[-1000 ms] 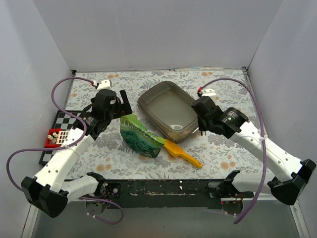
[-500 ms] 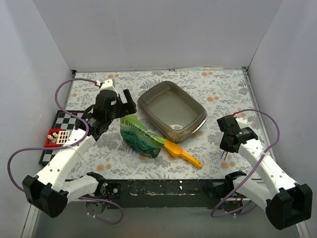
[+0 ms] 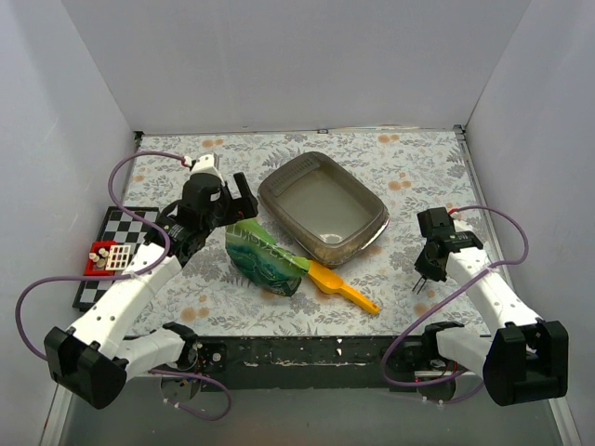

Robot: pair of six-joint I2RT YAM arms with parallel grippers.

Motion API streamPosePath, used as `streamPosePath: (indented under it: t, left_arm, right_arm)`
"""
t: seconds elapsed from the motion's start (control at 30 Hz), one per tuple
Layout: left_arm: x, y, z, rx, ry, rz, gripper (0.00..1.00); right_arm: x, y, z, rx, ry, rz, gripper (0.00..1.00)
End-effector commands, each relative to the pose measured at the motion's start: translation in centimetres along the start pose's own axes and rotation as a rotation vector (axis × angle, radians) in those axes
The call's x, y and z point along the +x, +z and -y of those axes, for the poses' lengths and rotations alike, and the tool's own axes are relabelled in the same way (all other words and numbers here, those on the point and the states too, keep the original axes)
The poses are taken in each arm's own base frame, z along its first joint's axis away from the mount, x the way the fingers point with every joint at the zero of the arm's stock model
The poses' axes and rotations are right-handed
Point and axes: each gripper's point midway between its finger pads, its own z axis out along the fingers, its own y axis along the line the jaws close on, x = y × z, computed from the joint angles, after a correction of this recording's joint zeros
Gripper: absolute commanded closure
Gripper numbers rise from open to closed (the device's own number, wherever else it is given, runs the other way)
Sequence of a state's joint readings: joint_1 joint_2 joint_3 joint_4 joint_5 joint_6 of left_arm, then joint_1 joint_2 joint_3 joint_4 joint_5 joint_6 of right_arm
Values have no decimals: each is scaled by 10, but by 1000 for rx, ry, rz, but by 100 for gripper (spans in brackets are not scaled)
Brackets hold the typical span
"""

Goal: Fill the litter box with clean litter

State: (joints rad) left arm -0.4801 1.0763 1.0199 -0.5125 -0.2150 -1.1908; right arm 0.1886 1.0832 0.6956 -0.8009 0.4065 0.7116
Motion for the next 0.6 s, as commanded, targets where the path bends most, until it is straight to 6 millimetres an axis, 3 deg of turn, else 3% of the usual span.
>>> streamPosePath:
  t: [0.0, 0.13, 0.3, 0.57]
  left_arm:
    - [-3, -5, 3, 26, -2, 21, 2]
    - [0, -5, 1, 21, 0, 17, 2]
    - [-1, -3, -2, 6, 11, 24, 2]
    - [-28, 13, 12, -19, 59, 30, 2]
  right_arm:
    - [-6, 3, -5, -17, 34, 18, 71]
    - [-10, 2, -3, -5, 22, 30, 53]
    - [-31, -16, -11, -42, -6, 76, 51]
    - [-52, -61, -62, -296, -92, 58, 53]
